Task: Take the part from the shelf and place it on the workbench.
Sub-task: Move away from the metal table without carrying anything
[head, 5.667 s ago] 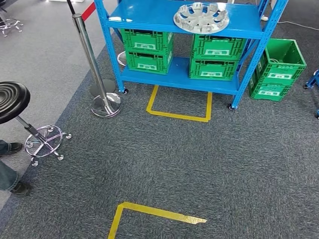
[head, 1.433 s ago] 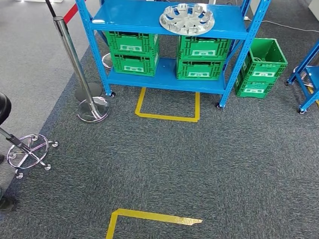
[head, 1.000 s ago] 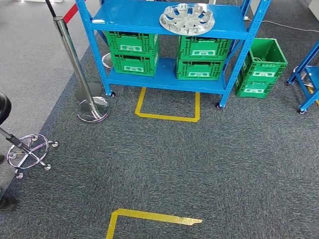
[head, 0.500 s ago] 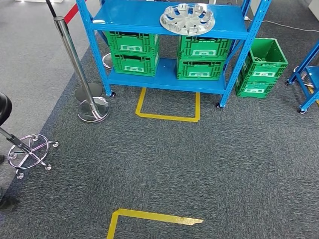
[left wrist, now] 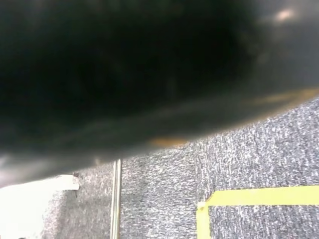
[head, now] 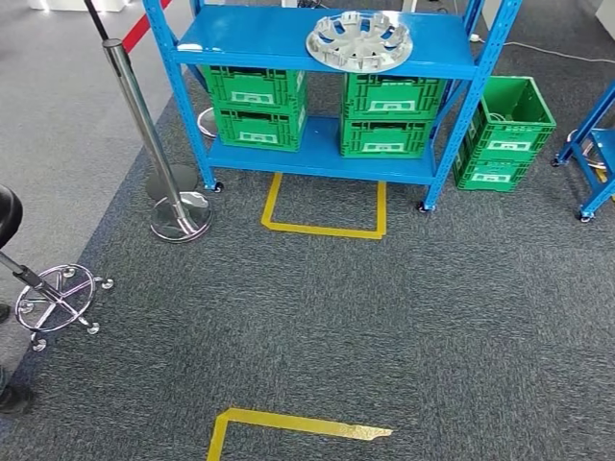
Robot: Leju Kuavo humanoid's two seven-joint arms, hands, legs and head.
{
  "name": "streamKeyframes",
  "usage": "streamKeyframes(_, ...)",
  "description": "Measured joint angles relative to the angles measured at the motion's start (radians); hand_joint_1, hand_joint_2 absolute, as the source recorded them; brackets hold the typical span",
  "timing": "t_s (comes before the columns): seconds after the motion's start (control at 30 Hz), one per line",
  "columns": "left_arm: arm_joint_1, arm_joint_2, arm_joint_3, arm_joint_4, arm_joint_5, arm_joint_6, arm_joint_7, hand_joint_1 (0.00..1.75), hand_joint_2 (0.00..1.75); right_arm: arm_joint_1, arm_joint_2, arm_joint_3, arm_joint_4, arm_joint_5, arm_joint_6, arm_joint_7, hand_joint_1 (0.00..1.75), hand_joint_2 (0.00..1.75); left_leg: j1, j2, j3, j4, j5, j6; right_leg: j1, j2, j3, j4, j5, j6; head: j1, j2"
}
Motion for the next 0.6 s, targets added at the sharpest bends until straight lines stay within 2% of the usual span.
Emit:
streamKeyframes(0.1, 0.002, 0.001, -0.009, -0.005, 0.007, 0.0, 0.004, 0.0, 0.0, 0.003, 0.0, 0.001, 0.002, 0.0, 0.0, 0.0, 0.0, 0.0, 0.003, 0.0, 0.0, 0.006, -0.007, -0.013, 0.002, 0.002, 0.006, -0.002, -0.004, -0.017, -0.002, 0.0)
streamKeyframes(0.17, 0.003, 0.002, -0.015, -0.009, 0.008, 0.001, 0.005, 0.0, 0.0, 0.002, -0.001, 0.001, 0.003, 0.0, -0.001, 0.0, 0.0, 0.0, 0.006, 0.0, -0.021, 0.056, -0.04, -0.025, -0.001, 0.003, 0.012, -0.005, -0.006, -0.029, -0.007, 0.0)
streamKeyframes(0.2, 0.004, 0.002, -0.017, -0.01, 0.009, 0.001, 0.005, 0.0, 0.0, 0.001, -0.001, 0.001, 0.003, 0.0, -0.001, 0.0, 0.0, 0.0, 0.008, -0.001, -0.049, 0.112, -0.068, -0.03, -0.001, 0.002, 0.014, -0.006, -0.007, -0.033, -0.009, 0.0)
streamKeyframes(0.27, 0.006, 0.002, -0.019, -0.012, 0.013, 0.001, 0.008, 0.0, 0.0, 0.001, -0.002, 0.001, 0.003, 0.0, -0.002, 0.0, 0.0, 0.0, 0.012, -0.001, -0.125, 0.251, -0.119, -0.037, 0.0, 0.003, 0.017, -0.006, -0.012, -0.039, -0.012, 0.0)
streamKeyframes(0.3, 0.008, 0.002, -0.02, -0.012, 0.015, 0.001, 0.009, 0.0, 0.0, 0.002, -0.002, 0.001, 0.003, 0.0, -0.002, 0.0, 0.0, 0.0, 0.014, -0.001, -0.154, 0.294, -0.122, -0.037, 0.001, 0.003, 0.02, -0.006, -0.015, -0.04, -0.012, 0.0)
streamKeyframes(0.33, 0.01, 0.002, -0.022, -0.012, 0.016, 0.001, 0.01, 0.0, 0.0, 0.002, -0.002, 0.001, 0.004, 0.0, -0.002, 0.0, 0.0, 0.0, 0.014, -0.001, -0.164, 0.3, -0.104, -0.036, 0.001, 0.005, 0.025, -0.006, -0.018, -0.041, -0.012, 0.0)
streamKeyframes(0.37, 0.012, 0.002, -0.023, -0.013, 0.017, 0.001, 0.011, 0.0, 0.0, 0.002, -0.003, 0.001, 0.004, 0.0, -0.002, 0.0, 0.0, 0.0, 0.014, -0.001, -0.156, 0.266, -0.067, -0.032, 0.002, 0.007, 0.031, -0.006, -0.022, -0.04, -0.012, 0.0)
streamKeyframes(0.43, 0.015, 0.002, -0.025, -0.014, 0.018, 0.001, 0.012, 0.0, 0.0, 0.002, -0.002, 0.001, 0.006, 0.0, -0.002, 0.0, 0.0, 0.0, 0.01, -0.002, -0.106, 0.14, 0.017, -0.018, 0.003, 0.011, 0.041, -0.006, -0.031, -0.037, -0.012, 0.0)
streamKeyframes(0.47, 0.015, 0.002, -0.026, -0.015, 0.018, 0.001, 0.012, 0.0, 0.0, 0.001, -0.002, 0.001, 0.007, 0.0, -0.002, 0.0, 0.0, 0.0, 0.008, -0.002, -0.081, 0.083, 0.038, -0.01, 0.005, 0.013, 0.043, -0.005, -0.036, -0.033, -0.012, 0.0)
streamKeyframes(0.5, 0.015, 0.002, -0.029, -0.017, 0.019, 0.002, 0.013, 0.0, 0.0, 0.0, -0.002, 0.001, 0.008, 0.0, -0.002, 0.0, 0.0, 0.0, 0.006, -0.003, -0.065, 0.047, 0.042, -0.005, 0.006, 0.013, 0.042, -0.006, -0.041, -0.028, -0.012, 0.0)
streamKeyframes(0.6, 0.018, 0.001, -0.036, -0.022, 0.021, 0.004, 0.014, 0.0, 0.0, 0.0, -0.003, 0.001, 0.009, 0.0, -0.003, 0.0, 0.0, 0.0, 0.006, -0.003, -0.05, 0.016, 0.029, 0.002, 0.006, 0.011, 0.044, -0.011, -0.05, -0.01, -0.013, 0.0)
